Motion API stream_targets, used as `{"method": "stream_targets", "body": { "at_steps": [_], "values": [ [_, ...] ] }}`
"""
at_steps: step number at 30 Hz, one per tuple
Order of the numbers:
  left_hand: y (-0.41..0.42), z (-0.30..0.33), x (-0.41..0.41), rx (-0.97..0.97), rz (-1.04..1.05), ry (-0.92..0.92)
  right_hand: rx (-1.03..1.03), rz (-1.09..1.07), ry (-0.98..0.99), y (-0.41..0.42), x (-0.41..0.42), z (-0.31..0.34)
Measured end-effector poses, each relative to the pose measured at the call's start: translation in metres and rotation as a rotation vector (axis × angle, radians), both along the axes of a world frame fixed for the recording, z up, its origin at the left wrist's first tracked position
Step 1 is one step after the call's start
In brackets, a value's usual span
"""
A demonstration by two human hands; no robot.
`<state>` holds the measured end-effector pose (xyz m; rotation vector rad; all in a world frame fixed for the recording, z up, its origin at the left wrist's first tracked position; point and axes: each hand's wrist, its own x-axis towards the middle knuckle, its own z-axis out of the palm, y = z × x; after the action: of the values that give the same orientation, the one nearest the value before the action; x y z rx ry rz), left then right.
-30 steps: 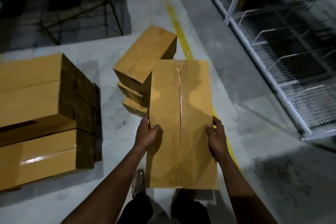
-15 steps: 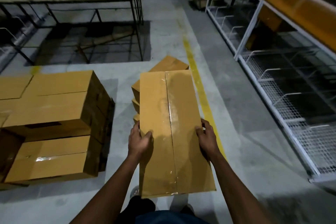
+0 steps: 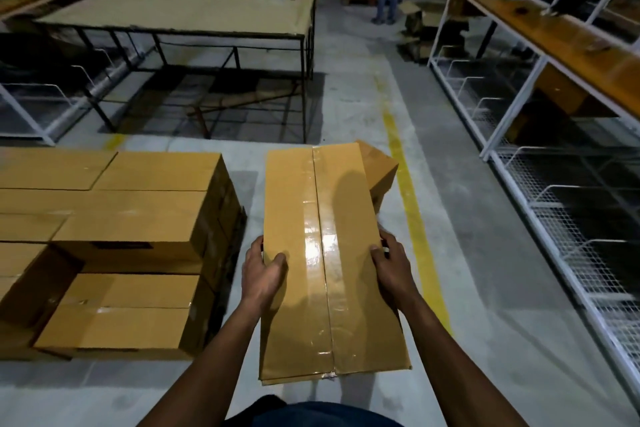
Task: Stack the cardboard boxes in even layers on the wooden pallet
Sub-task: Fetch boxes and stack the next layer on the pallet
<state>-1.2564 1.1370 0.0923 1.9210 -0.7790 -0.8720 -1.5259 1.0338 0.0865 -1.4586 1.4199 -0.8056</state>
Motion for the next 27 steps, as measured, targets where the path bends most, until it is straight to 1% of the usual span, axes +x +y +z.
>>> {"method": "stream_targets", "body": {
  "at_steps": [3, 9, 12, 14, 17, 20, 24, 27],
  "values": [
    [-0.002, 0.004, 0.030, -0.022, 0.025, 0.003, -0.006, 0.025, -0.015, -0.010, 0.036, 0.002],
    [0.019, -0.014, 0.108, -0.023, 0.135, 0.047, 0.014, 0.120, -0.050, -0.017, 0.121, 0.006],
    [0.040, 0.001, 0.137, -0.046, 0.212, 0.037, -0.023, 0.216, -0.022, -0.016, 0.167, 0.007],
    [0.057, 0.003, 0.156, -0.062, 0.276, 0.033, -0.065, 0.294, 0.036, -0.014, 0.196, 0.007],
    [0.087, 0.004, 0.182, -0.073, 0.391, 0.053, -0.066, 0.368, 0.086, -0.007, 0.240, 0.008],
    [0.119, -0.001, 0.207, -0.078, 0.513, 0.061, -0.097, 0.518, 0.134, 0.001, 0.289, 0.006],
    [0.163, -0.013, 0.233, -0.054, 0.649, 0.093, -0.040, 0.642, 0.111, 0.017, 0.352, 0.006],
    [0.192, -0.015, 0.248, -0.045, 0.741, 0.115, -0.011, 0.699, 0.153, 0.036, 0.395, 0.007]
  ]
}}
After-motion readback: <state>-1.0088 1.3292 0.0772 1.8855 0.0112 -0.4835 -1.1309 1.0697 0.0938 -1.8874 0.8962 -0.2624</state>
